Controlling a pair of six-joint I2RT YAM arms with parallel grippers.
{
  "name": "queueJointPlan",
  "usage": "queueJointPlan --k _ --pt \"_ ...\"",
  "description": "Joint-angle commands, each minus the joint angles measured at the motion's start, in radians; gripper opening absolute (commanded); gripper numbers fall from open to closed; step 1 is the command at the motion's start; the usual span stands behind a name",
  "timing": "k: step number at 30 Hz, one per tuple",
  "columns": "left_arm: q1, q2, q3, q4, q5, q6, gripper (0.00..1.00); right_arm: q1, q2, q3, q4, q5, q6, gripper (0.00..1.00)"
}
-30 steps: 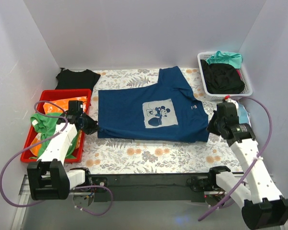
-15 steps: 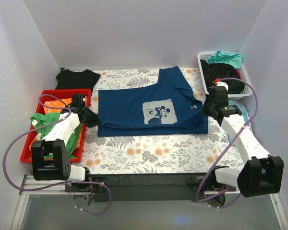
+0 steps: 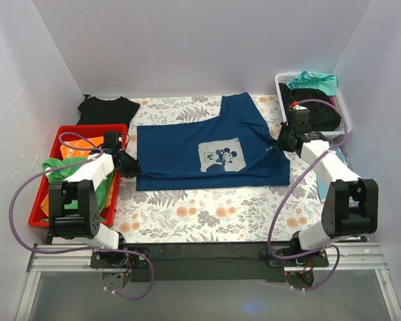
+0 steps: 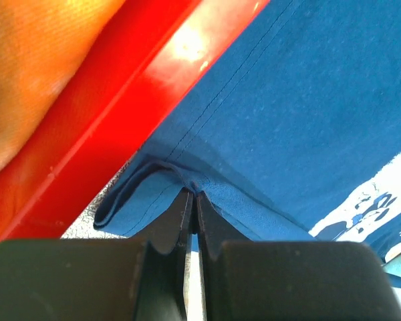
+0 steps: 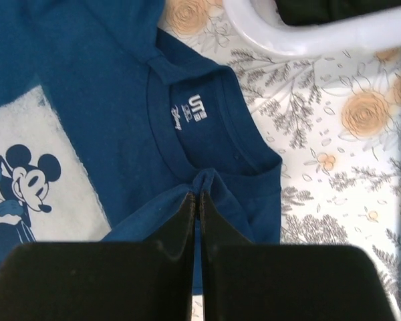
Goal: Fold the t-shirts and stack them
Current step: Fold the flattened tshirt in 1/3 of the way
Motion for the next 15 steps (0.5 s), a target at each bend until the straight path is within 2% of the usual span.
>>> queueJointPlan --k 1,2,3,5,6,11,15 --pt "0.007 0.018 0.022 0.036 -0.026 0.0 0.0 -0.007 0.079 0.105 0.072 -0.065 -0.044 0.01" --pt "0.008 0.026 0.029 0.049 -0.026 0.004 0.0 -0.007 0.097 0.116 0.072 -0.07 -0.049 0.01" --pt "0.01 0.035 0.032 0.059 -0.026 0.006 0.0 -0.008 0.13 0.13 0.08 -0.1 -0.059 0.16" --pt "0.011 0.061 0.059 0.085 -0.035 0.014 0.0 -0.01 0.173 0.17 0.091 -0.124 -0.063 0.32" --pt "0.01 0.068 0.07 0.097 -0.041 0.017 0.07 -0.01 0.186 0.185 0.094 -0.141 -0.066 0.42" --pt "0.011 0.063 0.148 0.155 -0.095 0.021 0.18 -0.011 0.208 0.271 0.092 -0.141 -0.07 0.47" --pt "0.013 0.025 0.177 0.165 -0.127 0.041 0.25 -0.011 0.164 0.241 0.069 -0.158 -0.069 0.47"
